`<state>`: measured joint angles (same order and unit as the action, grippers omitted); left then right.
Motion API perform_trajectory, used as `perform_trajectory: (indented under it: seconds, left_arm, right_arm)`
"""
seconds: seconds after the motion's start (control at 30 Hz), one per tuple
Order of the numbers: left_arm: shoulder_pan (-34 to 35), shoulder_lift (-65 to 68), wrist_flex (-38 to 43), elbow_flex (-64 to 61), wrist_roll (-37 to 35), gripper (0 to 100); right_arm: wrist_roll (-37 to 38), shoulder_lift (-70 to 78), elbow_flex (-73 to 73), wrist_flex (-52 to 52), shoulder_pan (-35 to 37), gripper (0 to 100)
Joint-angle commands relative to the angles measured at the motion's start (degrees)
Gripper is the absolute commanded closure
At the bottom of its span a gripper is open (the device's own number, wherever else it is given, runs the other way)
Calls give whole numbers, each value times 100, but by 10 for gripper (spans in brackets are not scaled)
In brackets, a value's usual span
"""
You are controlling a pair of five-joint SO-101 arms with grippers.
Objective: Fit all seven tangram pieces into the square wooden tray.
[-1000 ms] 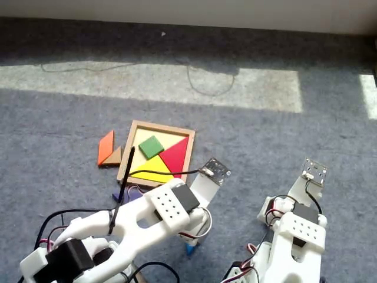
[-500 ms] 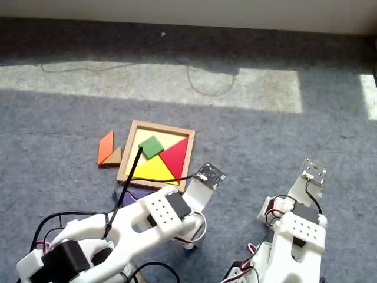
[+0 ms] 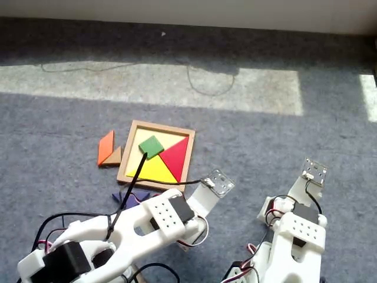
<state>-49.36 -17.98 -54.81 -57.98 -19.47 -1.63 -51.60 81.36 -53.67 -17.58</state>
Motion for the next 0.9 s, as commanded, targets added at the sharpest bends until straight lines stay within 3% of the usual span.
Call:
perform_trajectory:
  seconds: [0.0,0.23,0.47,0.57,0.73,0.87]
  left_arm:
    - [48,-84,-756,848,343,994]
    - [725,-31,-1081,1596,360,956]
    - [998,-22,-1073,1604,343,640]
    - [1015,-22,-1055,1631,510,653]
    - [1024,31,-686,1516,1960,712]
    - [1024,382,-334,1499,2365,736]
  right_arm:
    - [53,-40,13,40,-136,994]
    - [53,-40,13,40,-136,994]
    - [53,-40,13,40,-136,994]
    - [53,-40,13,40,-136,994]
    - [53,-40,13,40,-136,994]
    - [53,-40,13,40,-136,994]
